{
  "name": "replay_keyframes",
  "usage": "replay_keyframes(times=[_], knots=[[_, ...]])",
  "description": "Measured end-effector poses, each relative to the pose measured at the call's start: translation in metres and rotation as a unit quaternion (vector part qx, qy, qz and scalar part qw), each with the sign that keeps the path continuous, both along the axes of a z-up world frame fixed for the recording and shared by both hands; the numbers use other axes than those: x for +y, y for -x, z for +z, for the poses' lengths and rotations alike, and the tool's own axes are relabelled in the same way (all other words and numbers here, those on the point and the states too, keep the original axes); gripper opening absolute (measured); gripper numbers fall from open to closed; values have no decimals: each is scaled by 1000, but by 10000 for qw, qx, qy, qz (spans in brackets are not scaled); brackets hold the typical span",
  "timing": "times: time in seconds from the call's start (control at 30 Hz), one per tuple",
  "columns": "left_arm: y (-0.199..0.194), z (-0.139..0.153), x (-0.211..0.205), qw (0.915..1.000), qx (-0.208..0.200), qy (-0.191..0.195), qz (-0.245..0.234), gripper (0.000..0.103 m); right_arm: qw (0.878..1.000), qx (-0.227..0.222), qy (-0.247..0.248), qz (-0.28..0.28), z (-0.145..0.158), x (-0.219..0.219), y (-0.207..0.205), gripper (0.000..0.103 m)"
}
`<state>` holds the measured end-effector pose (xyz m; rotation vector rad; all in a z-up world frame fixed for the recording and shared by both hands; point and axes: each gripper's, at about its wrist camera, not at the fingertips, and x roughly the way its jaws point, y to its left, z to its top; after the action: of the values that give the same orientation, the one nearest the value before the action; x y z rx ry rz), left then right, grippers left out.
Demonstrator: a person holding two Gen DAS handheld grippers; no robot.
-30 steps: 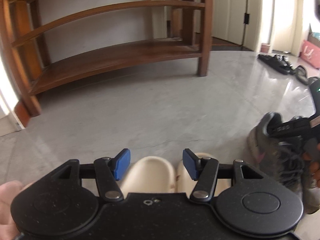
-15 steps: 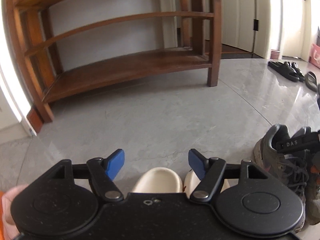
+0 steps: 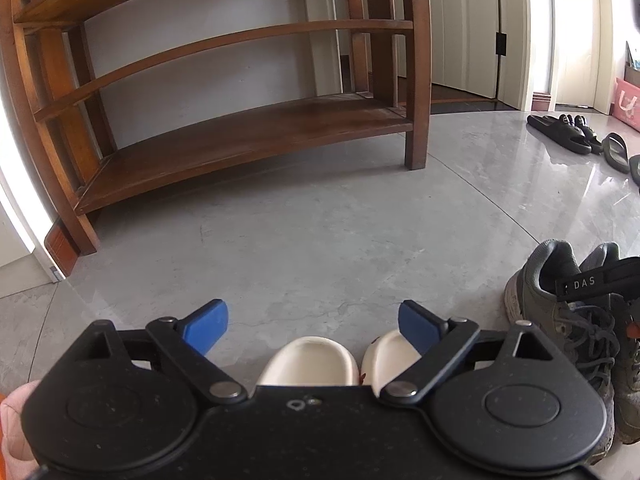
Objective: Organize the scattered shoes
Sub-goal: 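Close the right tool inside the heels of both grey sneakers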
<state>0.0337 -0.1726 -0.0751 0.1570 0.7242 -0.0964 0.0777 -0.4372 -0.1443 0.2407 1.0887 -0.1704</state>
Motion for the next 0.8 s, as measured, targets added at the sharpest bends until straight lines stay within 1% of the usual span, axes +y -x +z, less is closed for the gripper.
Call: replay_keyframes(times=[0.03, 0.07, 0.1, 0.17, 0.23, 0.27, 0.3, 0.4, 0.5, 0.67, 0.8], knots=[[0, -1, 1, 10000, 6, 7, 1, 93, 10000, -39, 21, 32, 1, 1, 1, 73], [-1, -1, 1, 10000, 12, 13, 2, 94, 9999, -85, 53, 95, 2, 2, 2, 63], [-1, -1, 2, 10000, 18, 22, 4, 94, 9998, -132, 84, 158, 4, 4, 3, 58], [-2, -2, 3, 10000, 26, 58, 16, 94, 9994, -195, 127, 250, 5, 6, 4, 57], [-2, -2, 3, 10000, 21, 96, 15, 94, 9993, -253, 117, 263, 5, 4, 6, 52], [-2, -2, 2, 9999, 16, 114, 9, 94, 9990, -296, 129, 303, 5, 3, 8, 46], [-1, -3, 2, 9999, 14, 125, -6, 94, 9985, -360, 149, 381, 5, 2, 12, 32], [-1, -5, 0, 9999, 16, 142, -49, 94, 9955, -554, 48, 762, 4, -2, 22, 32], [-2, -9, -2, 9998, 64, 135, -92, 94, 9924, -621, 116, 1053, 5, 5, 27, 32], [-3, -12, -3, 9998, 86, 150, -114, 94, 9883, -699, 274, 1329, 4, 17, 29, 31], [-4, -16, -1, 9998, 128, 161, -78, 94, 9864, -806, 472, 1350, 4, 23, 35, 30]])
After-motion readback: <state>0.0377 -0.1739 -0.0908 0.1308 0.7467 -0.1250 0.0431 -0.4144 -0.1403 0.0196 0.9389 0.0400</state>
